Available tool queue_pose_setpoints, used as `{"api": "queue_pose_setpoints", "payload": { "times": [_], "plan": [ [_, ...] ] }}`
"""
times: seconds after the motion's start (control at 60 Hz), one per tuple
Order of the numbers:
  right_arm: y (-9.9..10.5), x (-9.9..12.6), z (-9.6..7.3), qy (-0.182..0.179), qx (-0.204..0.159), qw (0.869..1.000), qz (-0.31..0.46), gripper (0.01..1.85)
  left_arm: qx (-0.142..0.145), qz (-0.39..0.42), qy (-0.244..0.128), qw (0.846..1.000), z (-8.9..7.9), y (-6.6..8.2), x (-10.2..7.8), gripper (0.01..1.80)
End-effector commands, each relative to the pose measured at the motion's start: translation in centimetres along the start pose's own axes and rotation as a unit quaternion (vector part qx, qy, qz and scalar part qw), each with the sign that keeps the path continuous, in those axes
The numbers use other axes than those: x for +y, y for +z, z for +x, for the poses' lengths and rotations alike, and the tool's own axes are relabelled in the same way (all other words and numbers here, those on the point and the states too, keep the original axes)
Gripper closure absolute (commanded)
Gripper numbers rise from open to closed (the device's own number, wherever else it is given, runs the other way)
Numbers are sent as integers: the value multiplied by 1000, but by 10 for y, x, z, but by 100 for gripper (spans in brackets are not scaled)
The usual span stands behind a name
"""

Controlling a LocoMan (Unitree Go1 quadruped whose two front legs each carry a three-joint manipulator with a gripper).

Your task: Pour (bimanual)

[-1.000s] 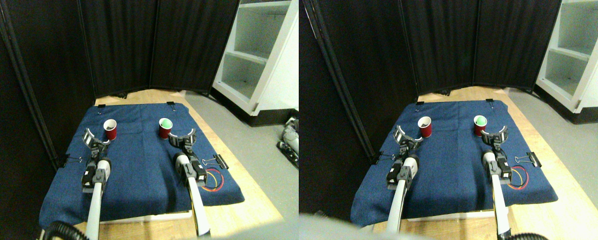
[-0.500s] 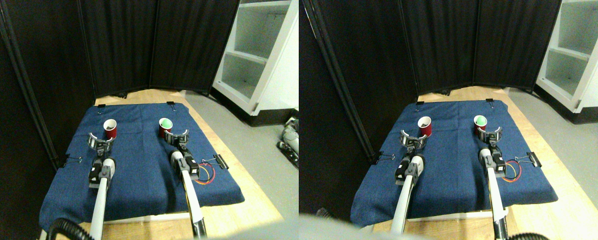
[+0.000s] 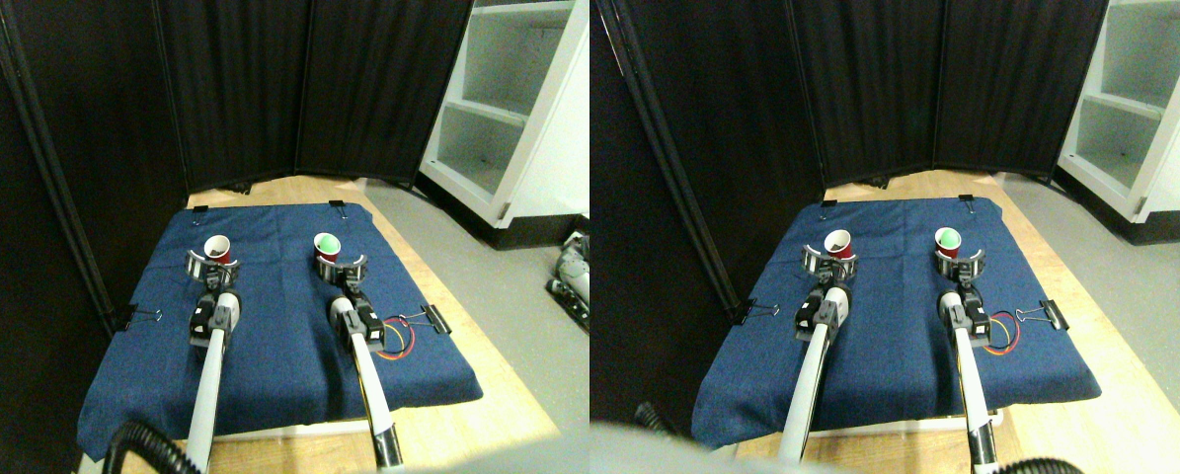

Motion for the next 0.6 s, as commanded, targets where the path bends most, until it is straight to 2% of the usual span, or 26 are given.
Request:
{"api": "queue_pose_setpoints", "payload": {
  "times": [0.017,0.2,0.25,0.317,0.367,0.6],
  "plan": [
    [-7,1,4,6,11,1000,1,84,-5,-11,-9,1000,5,-5,-3,65],
    [-11,0,2,0,18,1000,-8,77,-9,-28,-10,1000,8,-3,6,62],
    [-13,-1,3,-6,23,1000,5,77,-14,-39,-8,999,8,-4,8,66],
    [-14,-2,2,-8,27,1000,4,81,-18,-51,-4,999,8,-5,13,65],
    [-15,-4,2,-7,28,1000,-4,86,-17,-63,-2,998,10,-5,17,64],
    [-17,-9,12,-7,25,999,22,78,-6,-68,-7,998,16,-4,26,64]
  ]
}}
